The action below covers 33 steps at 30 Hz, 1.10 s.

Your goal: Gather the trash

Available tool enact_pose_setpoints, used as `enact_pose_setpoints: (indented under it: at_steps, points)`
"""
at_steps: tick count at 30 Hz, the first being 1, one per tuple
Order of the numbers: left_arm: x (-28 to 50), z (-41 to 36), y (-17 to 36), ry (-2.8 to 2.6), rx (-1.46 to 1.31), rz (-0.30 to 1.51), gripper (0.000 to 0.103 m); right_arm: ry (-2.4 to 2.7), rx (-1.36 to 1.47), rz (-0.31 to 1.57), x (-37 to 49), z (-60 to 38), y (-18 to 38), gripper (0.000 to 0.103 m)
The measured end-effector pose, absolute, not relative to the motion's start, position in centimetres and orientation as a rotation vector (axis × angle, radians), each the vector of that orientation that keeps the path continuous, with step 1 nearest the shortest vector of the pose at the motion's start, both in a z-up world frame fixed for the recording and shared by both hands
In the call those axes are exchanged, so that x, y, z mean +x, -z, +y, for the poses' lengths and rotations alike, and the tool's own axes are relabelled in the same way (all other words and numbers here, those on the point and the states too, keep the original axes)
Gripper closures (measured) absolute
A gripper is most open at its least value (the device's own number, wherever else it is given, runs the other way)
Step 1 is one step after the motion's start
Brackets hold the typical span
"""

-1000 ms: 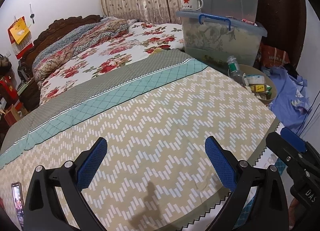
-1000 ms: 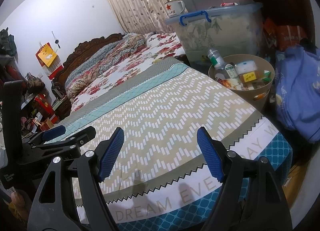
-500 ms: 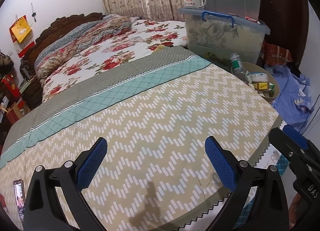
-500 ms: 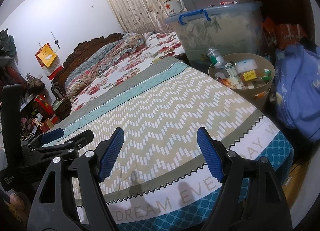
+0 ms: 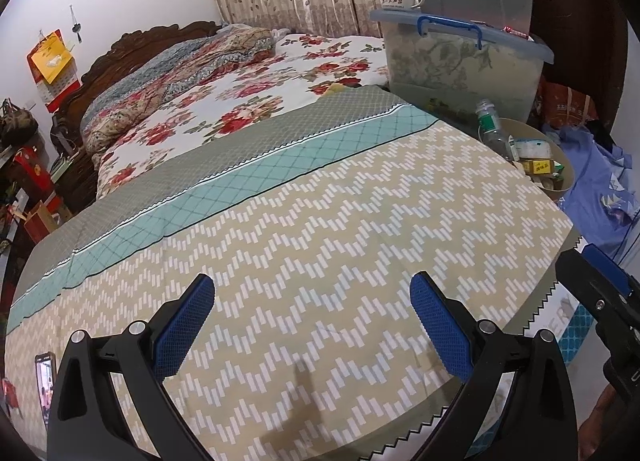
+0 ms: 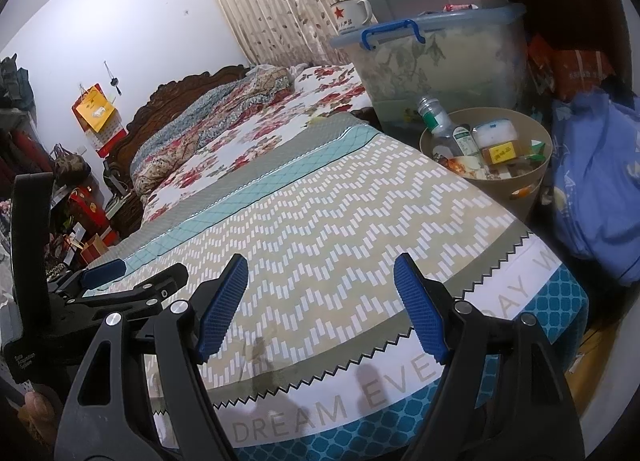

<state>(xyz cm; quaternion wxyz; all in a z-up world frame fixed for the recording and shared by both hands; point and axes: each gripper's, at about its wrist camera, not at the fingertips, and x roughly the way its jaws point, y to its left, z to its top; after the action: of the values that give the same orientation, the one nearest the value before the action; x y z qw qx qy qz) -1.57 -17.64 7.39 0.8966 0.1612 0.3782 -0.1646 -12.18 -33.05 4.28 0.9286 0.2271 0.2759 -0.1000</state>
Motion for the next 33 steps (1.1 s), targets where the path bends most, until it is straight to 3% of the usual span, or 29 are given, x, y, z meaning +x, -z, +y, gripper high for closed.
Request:
enact_pose_setpoints:
  at_steps: [33]
  points:
    - [-1.52,-17.05,-7.26,0.317,0.342,0.784,0.009,0.204,0.462,0.569,-12.16,-32.78,-4.17,0.027]
